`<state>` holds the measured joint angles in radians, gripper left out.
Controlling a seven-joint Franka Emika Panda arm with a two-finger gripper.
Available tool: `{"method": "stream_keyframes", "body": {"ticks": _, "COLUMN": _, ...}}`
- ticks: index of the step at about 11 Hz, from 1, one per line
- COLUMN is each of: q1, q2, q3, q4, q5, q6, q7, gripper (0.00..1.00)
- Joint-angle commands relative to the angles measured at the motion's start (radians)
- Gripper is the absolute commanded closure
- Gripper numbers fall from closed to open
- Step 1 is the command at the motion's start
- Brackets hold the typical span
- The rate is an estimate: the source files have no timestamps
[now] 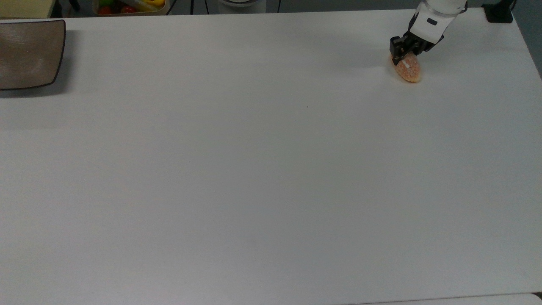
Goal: Bread is placed on a ceramic plate
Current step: 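Lower the gripper over the bread roll and close on it, then lift the grasped bread roll up off the table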
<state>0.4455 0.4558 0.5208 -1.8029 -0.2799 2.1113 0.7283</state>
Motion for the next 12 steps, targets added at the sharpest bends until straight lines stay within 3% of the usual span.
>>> {"method": "stream_keyframes", "body": {"ticks": 1, "q1": -0.023, "q2": -0.043, "q3": -0.001, "q4": 0.005, "q5": -0.021, "q6": 0.012, "q7": 0.026, "gripper": 0.7}}
{"method": "stream_keyframes", "body": {"ticks": 3, "q1": -0.083, "q2": -0.089, "q3": -0.013, "q4": 0.004, "q5": -0.021, "q6": 0.013, "q7": 0.02, "gripper": 0.7}}
{"method": "stream_keyframes", "body": {"ticks": 7, "q1": -0.119, "q2": -0.141, "q3": -0.155, "q4": 0.005, "q5": -0.016, "q6": 0.012, "q7": -0.07, "gripper": 0.7}}
{"method": "stream_keyframes", "body": {"ticks": 12, "q1": -0.172, "q2": -0.181, "q3": -0.293, "q4": 0.005, "q5": -0.001, "q6": 0.01, "q7": -0.185, "gripper": 0.7}}
